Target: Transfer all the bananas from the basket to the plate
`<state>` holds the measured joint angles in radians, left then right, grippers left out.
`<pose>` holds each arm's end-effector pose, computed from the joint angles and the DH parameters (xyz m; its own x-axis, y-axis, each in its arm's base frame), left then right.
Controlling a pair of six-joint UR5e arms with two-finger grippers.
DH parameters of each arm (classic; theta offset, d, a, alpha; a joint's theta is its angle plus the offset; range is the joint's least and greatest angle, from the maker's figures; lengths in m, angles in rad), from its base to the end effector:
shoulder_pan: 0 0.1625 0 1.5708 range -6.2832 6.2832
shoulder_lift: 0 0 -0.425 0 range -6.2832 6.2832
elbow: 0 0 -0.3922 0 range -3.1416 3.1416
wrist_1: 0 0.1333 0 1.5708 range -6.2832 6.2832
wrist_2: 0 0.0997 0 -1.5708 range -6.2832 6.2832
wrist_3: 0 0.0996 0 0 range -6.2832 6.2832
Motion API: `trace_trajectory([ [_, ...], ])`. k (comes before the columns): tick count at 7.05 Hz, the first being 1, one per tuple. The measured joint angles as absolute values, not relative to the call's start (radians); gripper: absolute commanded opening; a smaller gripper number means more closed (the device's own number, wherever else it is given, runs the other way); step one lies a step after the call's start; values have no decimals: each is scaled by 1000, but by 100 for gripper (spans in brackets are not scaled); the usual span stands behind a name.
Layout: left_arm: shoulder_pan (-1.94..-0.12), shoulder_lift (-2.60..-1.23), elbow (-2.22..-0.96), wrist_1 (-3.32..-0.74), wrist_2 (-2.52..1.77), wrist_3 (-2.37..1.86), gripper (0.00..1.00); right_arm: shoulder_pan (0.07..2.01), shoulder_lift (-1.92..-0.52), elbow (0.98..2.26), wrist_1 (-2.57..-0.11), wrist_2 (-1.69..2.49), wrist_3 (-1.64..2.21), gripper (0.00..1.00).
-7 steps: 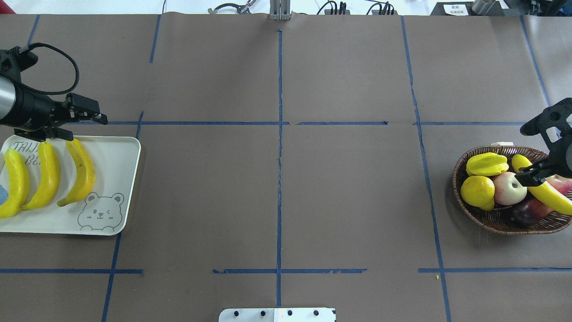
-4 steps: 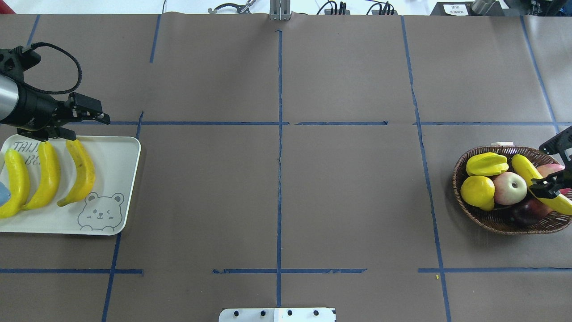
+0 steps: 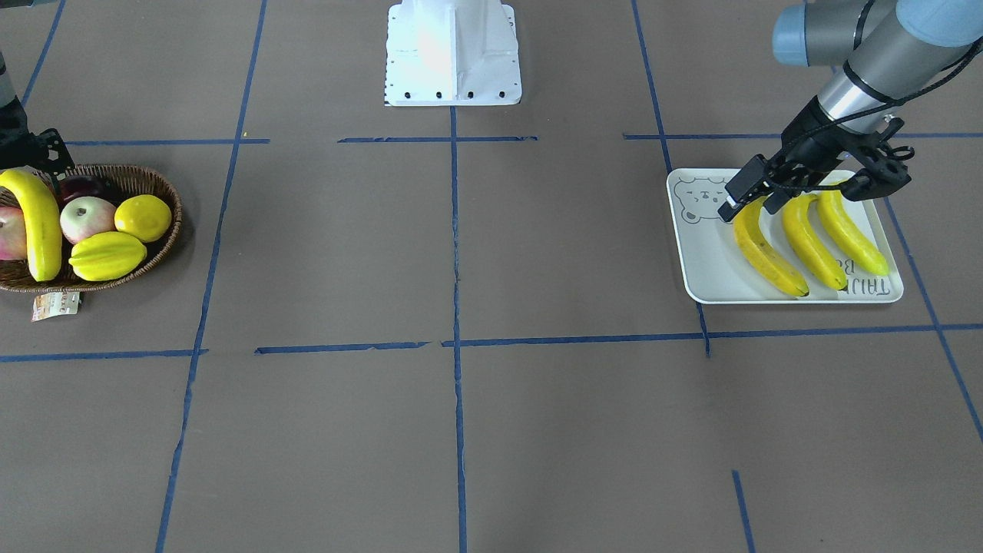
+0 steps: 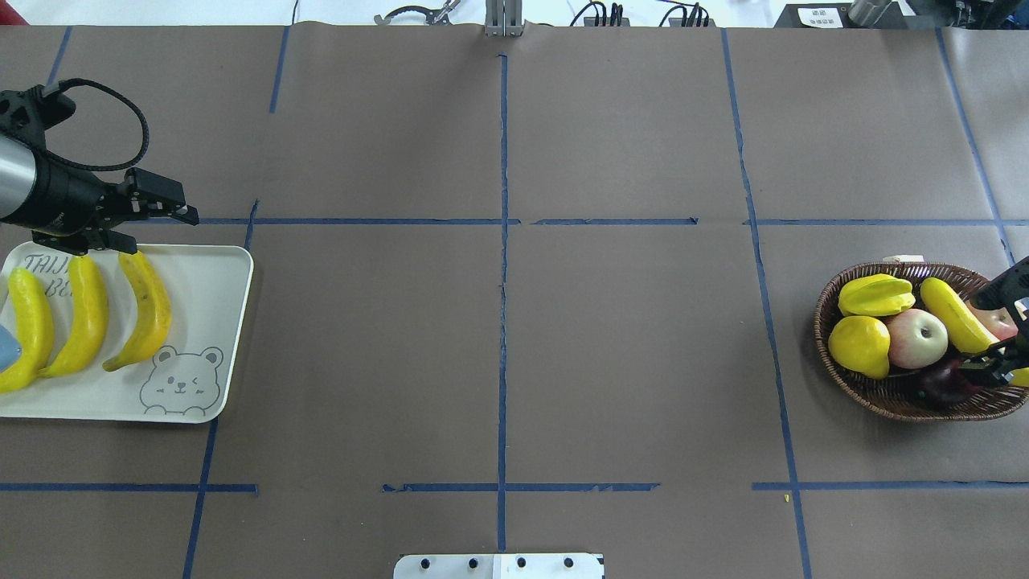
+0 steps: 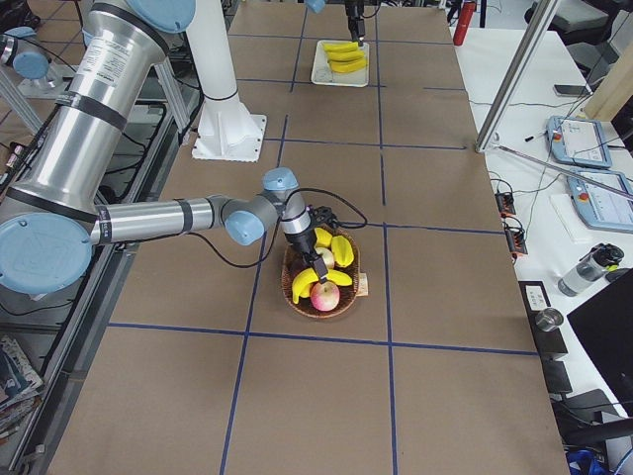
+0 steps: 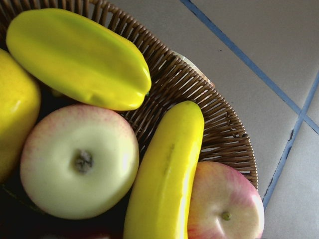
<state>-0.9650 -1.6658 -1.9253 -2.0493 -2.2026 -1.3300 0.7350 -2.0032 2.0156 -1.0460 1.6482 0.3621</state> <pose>0.2335 -0.4679 0.3835 0.4255 -0.2763 -0.8618 0.3014 0.9412 -0.1529 -0.1758 -0.3282 0.5778 0.8235 -0.5124 0.2434 0.3696 0.8102 0.4550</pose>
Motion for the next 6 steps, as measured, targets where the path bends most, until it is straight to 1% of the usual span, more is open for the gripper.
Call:
trace_trajectory([
  [1, -965, -1668, -1924, -2049, -2203, -1330, 99, 725, -2010, 2013, -1047, 1652, 362, 99],
  [2, -965, -1669, -1923, -2049, -2204, -1330, 99, 717, -2018, 2008, -1047, 1654, 362, 95],
  [3, -965, -1670, -1923, -2050, -2204, -1330, 99, 709, -2021, 1999, -1048, 1654, 362, 80],
  [4, -965, -1670, -1923, -2050, -2205, -1330, 99, 703, -2020, 1991, -1047, 1654, 362, 64],
  [5, -965, -1670, -1923, -2050, -2205, -1330, 99, 699, -2020, 1986, -1047, 1654, 362, 41],
  [6, -965, -1671, -1923, -2050, -2206, -1330, 99, 696, -2019, 1983, -1047, 1654, 362, 22],
])
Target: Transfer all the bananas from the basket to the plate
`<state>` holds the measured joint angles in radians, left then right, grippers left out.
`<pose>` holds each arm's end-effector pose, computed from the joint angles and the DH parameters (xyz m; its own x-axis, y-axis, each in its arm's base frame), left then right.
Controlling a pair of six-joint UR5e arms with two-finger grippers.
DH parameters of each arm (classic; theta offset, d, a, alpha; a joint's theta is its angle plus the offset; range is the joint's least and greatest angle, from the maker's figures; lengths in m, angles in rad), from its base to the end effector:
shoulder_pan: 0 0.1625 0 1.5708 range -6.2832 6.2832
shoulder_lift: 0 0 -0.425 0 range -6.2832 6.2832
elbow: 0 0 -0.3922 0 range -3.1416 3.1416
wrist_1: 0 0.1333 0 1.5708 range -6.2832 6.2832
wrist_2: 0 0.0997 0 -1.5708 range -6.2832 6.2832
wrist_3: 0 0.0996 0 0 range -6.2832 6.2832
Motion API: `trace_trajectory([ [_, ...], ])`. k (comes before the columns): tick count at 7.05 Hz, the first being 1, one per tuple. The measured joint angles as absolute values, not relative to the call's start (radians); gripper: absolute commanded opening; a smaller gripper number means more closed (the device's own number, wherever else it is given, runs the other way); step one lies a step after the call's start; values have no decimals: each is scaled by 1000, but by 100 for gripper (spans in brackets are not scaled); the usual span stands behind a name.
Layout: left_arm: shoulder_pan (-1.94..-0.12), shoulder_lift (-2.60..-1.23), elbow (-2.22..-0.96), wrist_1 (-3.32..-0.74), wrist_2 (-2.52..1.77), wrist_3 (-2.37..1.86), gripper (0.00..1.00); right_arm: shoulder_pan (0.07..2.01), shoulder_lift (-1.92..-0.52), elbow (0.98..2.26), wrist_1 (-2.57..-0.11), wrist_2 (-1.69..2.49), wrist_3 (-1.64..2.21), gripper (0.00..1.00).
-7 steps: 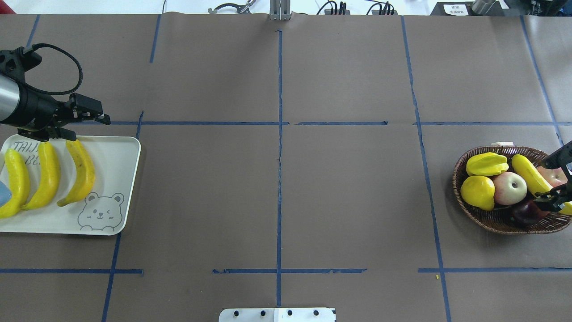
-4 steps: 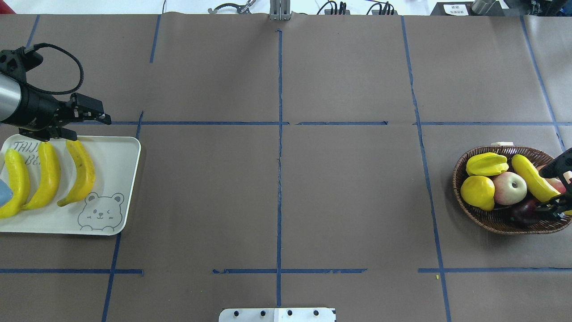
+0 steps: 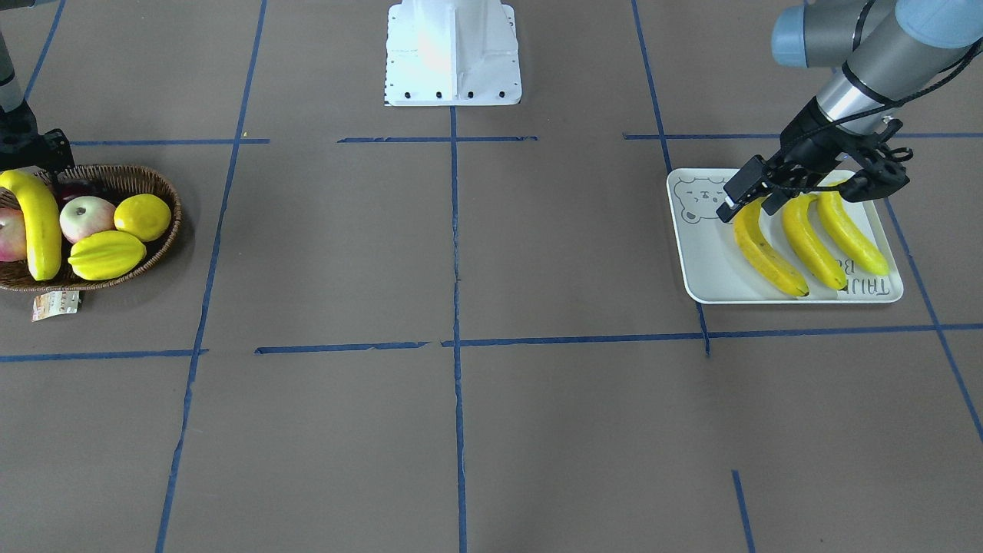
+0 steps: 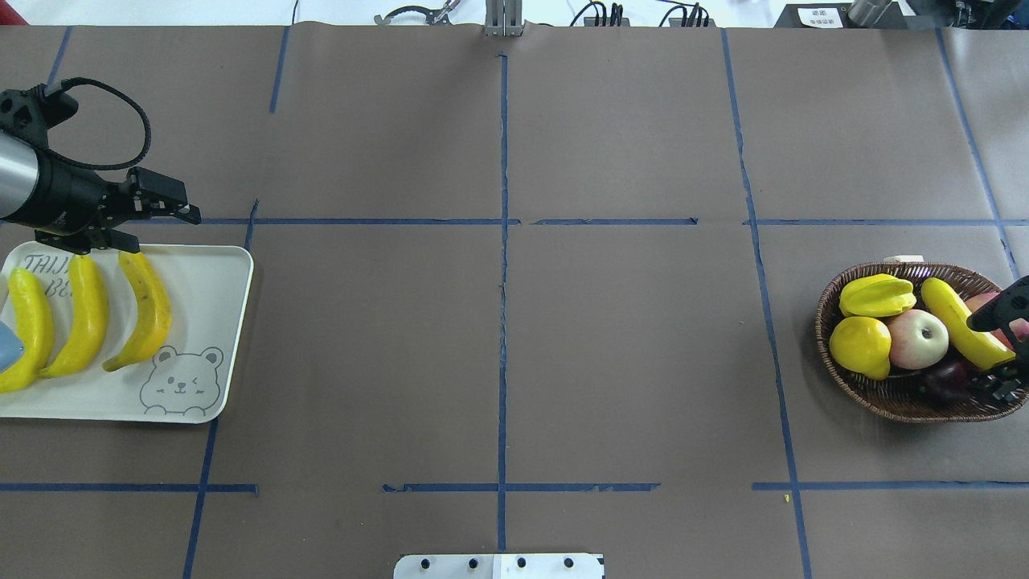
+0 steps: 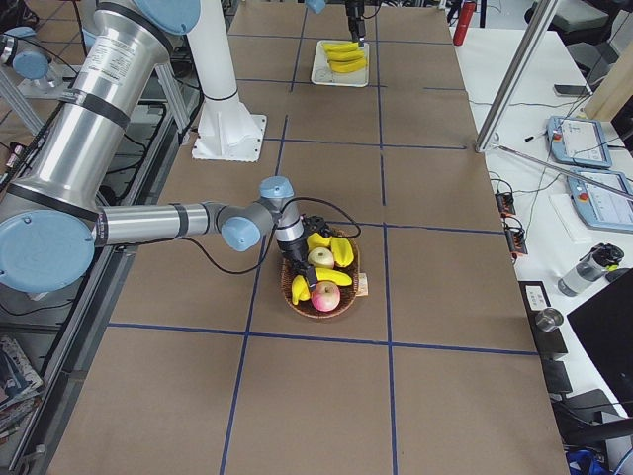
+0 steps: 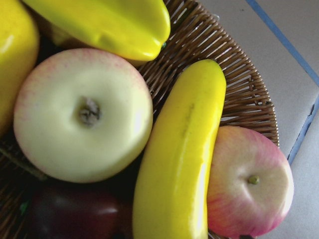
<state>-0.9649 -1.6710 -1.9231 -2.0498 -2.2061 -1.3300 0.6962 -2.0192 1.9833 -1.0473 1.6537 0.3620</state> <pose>0.2346 -0.4689 0.3817 0.4231 -0.2736 -0.8638 0.2981 0.9423 -0.1524 -0.1824 -0.3155 0.6005 0.8099 -0.5377 0.2343 0.4181 0.8095 0.4122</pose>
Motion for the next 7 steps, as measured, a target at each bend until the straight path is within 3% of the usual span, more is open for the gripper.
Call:
trace_trajectory([
  [1, -965, -1671, -1925, -2050, -2207, -1330, 99, 696, -2019, 1983, -1047, 1654, 362, 7],
  [2, -965, -1671, -1927, -2050, -2208, -1331, 99, 697, -2019, 1983, -1046, 1654, 362, 4],
  [7, -965, -1672, -1924, -2049, -2209, -1332, 99, 826, -2034, 2080, -1045, 1797, 344, 2],
])
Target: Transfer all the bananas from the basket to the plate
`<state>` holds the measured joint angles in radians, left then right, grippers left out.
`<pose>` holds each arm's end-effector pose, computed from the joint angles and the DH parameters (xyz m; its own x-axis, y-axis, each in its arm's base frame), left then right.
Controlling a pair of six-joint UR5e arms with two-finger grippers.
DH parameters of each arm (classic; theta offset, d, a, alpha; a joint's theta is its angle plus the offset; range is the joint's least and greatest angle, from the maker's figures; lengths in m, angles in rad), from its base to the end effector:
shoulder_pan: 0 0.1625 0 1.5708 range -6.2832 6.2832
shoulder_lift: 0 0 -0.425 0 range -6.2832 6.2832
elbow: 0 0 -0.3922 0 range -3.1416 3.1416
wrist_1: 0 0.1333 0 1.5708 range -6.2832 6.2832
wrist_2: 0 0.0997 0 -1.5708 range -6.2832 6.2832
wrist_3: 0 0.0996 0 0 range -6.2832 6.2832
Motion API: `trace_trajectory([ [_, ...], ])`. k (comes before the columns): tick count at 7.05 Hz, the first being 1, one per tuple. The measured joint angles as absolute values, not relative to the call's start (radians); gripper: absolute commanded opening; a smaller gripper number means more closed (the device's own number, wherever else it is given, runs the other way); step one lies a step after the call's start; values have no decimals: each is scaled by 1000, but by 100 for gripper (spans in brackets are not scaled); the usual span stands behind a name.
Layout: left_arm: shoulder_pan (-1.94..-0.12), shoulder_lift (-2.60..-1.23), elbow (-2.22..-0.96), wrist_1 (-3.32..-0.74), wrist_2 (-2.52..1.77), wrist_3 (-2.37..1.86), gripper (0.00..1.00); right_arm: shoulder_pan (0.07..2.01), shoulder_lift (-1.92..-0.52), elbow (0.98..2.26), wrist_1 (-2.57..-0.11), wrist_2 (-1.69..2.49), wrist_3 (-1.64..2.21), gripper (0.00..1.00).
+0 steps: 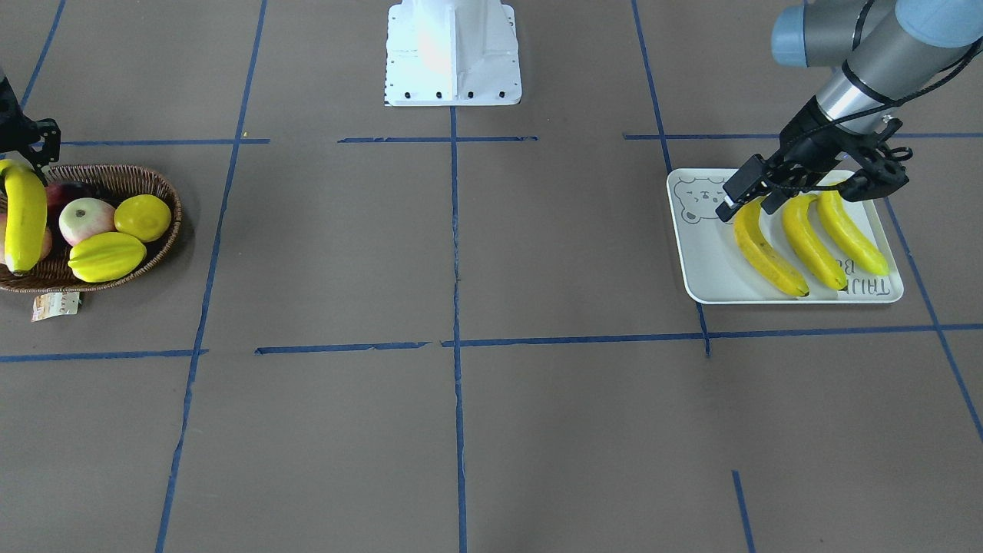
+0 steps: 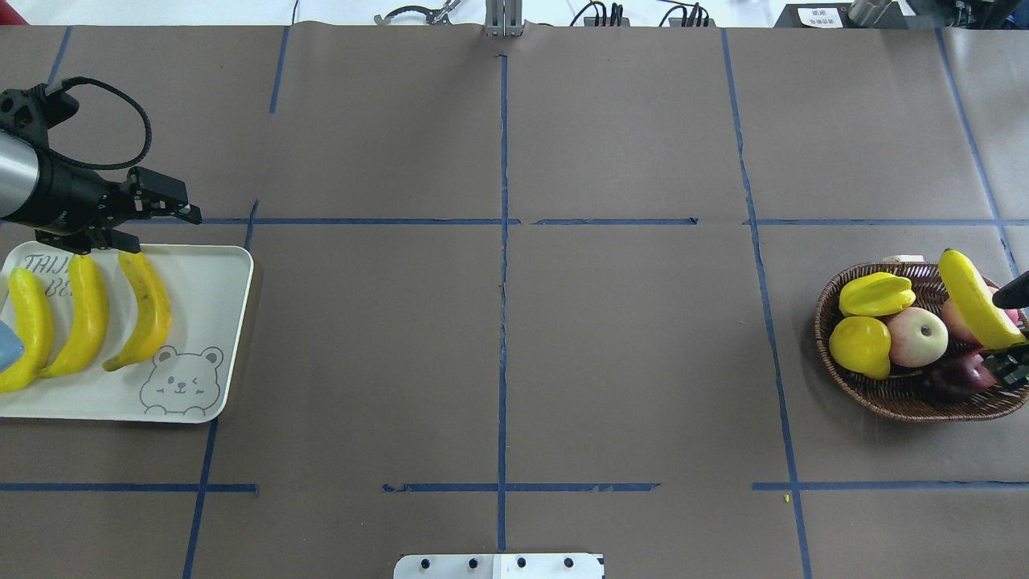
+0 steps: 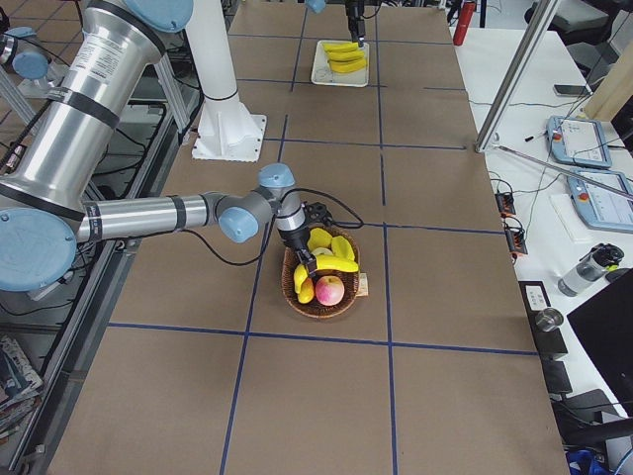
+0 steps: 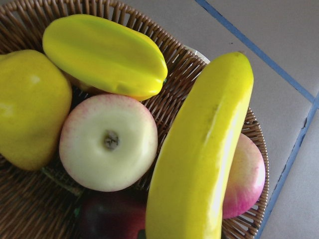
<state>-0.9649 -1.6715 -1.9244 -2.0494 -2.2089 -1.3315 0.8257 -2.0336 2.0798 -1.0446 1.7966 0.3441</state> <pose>0.2346 -0.4686 0.3808 0.4214 -0.2739 -0.8645 0.2963 0.9426 -0.1542 -0.1479 -0.3240 0.5523 0.7892 -0.4976 0.3599 0.3226 0.8346 0.4464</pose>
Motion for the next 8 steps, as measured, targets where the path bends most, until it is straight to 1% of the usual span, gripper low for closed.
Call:
trace_trajectory([
  [2, -965, -1676, -1924, -2050, -2209, -1337, 99, 961, -1987, 2113, -1043, 1982, 319, 2],
  [4, -949, -1700, -1924, -2051, -2204, -1370, 99, 1002, -1881, 2118, -1045, 2111, 376, 2],
  [6, -931, -1729, -1924, -2051, -2203, -1382, 99, 992, -1746, 2112, -1046, 2165, 592, 2],
  [8, -907, -1800, -1922, -2051, -2204, -1455, 99, 909, -1577, 2091, -1047, 2169, 834, 3],
])
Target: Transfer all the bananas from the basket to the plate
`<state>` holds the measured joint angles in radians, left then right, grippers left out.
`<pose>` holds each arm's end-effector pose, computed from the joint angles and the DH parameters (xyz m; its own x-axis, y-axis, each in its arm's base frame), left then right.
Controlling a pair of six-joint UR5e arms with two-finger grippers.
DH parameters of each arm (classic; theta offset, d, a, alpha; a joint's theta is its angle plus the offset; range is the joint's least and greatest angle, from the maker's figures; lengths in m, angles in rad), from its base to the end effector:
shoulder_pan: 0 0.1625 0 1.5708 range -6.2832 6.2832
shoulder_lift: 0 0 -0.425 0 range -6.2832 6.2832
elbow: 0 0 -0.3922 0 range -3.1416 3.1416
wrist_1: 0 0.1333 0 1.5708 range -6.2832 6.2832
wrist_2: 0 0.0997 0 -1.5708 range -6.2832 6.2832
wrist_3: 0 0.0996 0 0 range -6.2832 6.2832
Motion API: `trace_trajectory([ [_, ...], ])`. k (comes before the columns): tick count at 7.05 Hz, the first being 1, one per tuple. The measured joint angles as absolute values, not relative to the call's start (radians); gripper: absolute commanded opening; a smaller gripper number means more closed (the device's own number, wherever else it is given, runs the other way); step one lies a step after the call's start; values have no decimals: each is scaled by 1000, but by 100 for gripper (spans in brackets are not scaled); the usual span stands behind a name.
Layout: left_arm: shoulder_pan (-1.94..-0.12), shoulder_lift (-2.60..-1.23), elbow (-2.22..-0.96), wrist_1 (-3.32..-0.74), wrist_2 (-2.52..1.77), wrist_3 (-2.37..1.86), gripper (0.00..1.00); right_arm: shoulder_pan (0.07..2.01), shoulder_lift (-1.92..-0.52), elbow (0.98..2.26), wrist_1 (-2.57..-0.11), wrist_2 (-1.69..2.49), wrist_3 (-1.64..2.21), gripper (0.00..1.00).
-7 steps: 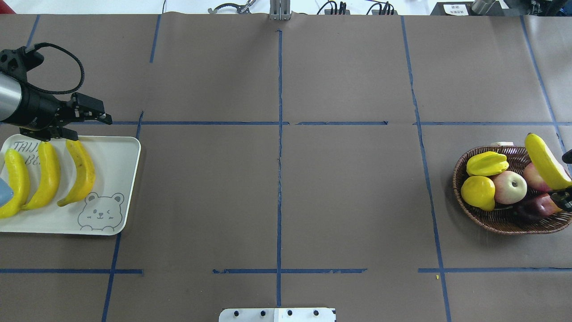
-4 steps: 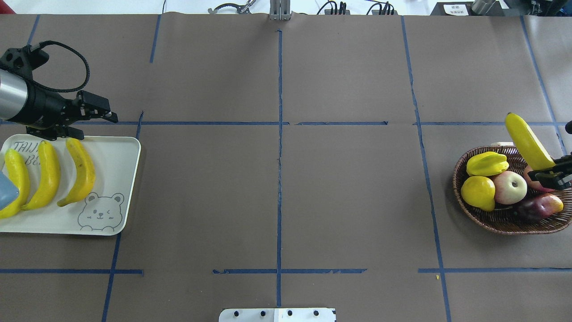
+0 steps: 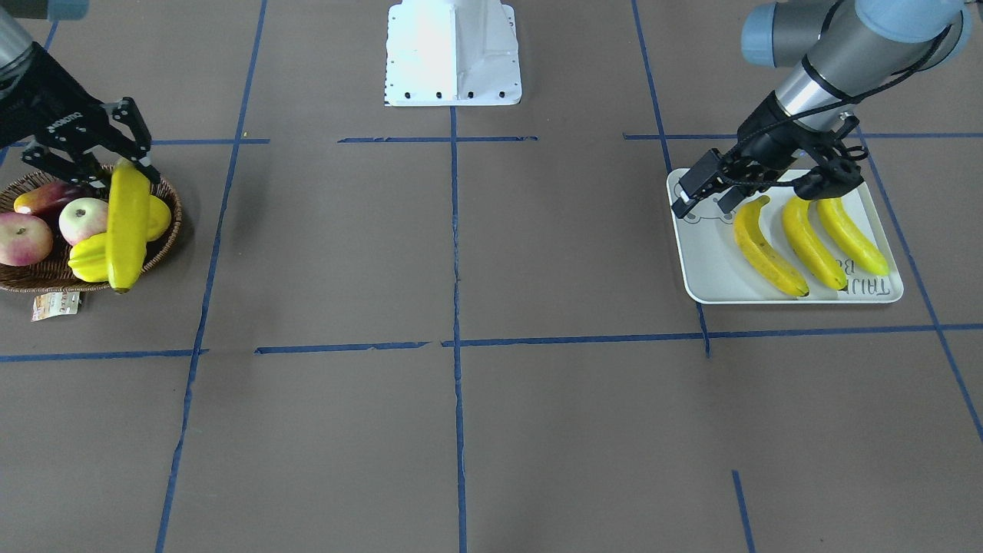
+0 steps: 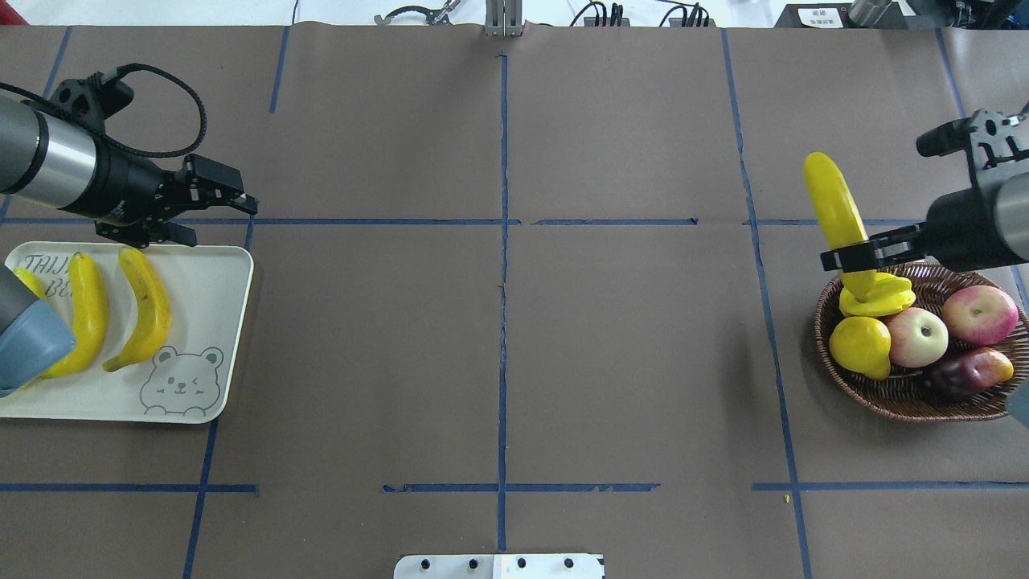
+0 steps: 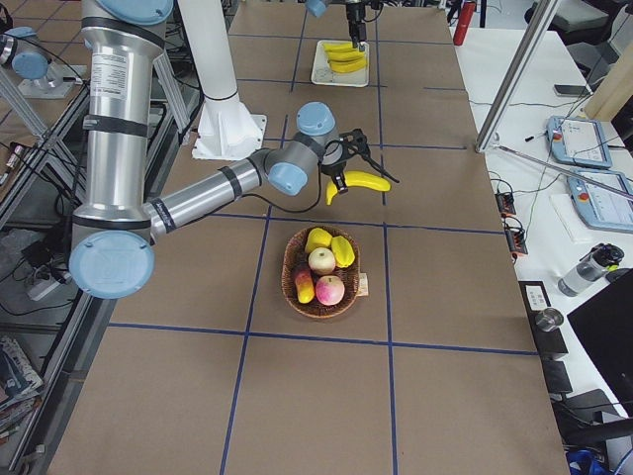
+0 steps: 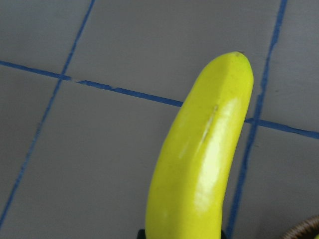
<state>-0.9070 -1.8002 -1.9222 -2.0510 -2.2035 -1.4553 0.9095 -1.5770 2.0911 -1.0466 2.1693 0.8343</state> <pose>0.2761 -0.4738 0.3133 0.3352 -0.2777 -0.9003 0.2804 0.9417 -0.1860 -0.2218 -0.4107 0.3505 0.4687 -0.3013 0.8304 -0.0528 0.9288 0.3668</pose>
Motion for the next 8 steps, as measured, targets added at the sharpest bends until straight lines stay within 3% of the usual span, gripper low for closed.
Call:
trace_trajectory([
  [5, -842, -1992, -1920, -2070, -2200, -1733, 99, 590, -1189, 2032, -1039, 1965, 1201, 4],
  [8, -819, -2036, -1879, -2257, -2168, -1852, 99, 493, -1079, 2014, -1030, 1849, 1244, 4],
])
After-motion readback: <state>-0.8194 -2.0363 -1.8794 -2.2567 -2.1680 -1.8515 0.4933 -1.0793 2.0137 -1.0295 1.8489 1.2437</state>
